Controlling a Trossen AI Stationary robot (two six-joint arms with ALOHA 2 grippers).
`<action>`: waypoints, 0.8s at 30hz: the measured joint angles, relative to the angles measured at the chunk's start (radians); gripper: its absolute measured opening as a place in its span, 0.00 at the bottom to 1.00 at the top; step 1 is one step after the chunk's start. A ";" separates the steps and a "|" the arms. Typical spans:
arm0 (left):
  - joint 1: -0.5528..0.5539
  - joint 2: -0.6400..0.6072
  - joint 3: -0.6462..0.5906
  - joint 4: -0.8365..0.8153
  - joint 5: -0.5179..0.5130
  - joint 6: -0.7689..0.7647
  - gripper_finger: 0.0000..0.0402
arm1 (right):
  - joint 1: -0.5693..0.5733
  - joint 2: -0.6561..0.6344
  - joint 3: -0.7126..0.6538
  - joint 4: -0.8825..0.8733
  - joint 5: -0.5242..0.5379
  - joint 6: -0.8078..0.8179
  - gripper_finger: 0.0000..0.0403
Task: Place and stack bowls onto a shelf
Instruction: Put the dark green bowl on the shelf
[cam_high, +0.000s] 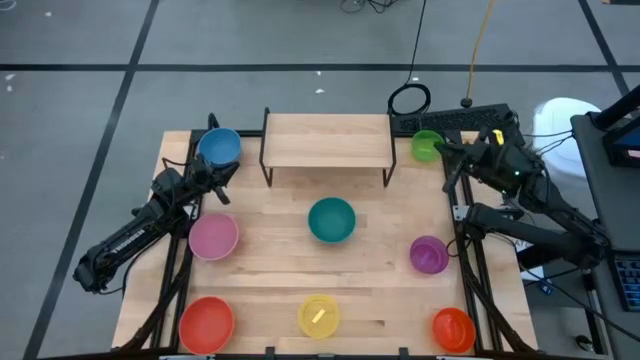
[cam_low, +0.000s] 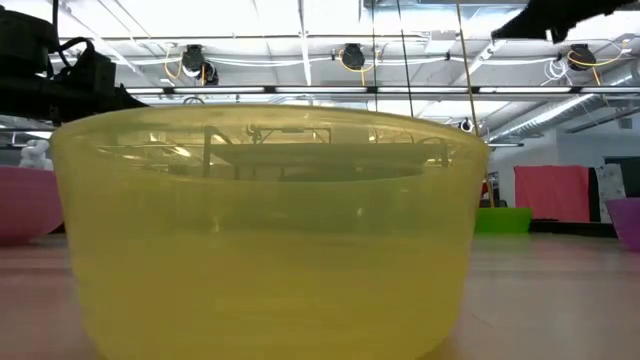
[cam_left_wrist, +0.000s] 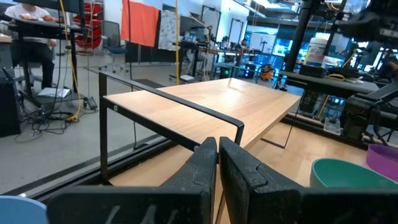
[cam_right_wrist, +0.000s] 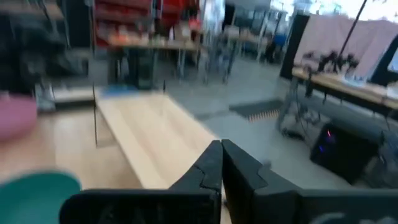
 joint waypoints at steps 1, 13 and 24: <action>0.000 0.000 0.000 0.000 0.000 -0.007 0.06 | 0.000 0.001 0.000 0.030 -0.003 0.002 0.00; 0.000 0.000 0.000 0.000 0.000 -0.014 0.06 | 0.000 0.001 0.000 0.094 0.002 0.213 0.01; 0.000 0.000 0.000 0.000 0.000 -0.014 0.06 | 0.000 0.076 0.000 0.077 -0.002 0.107 0.25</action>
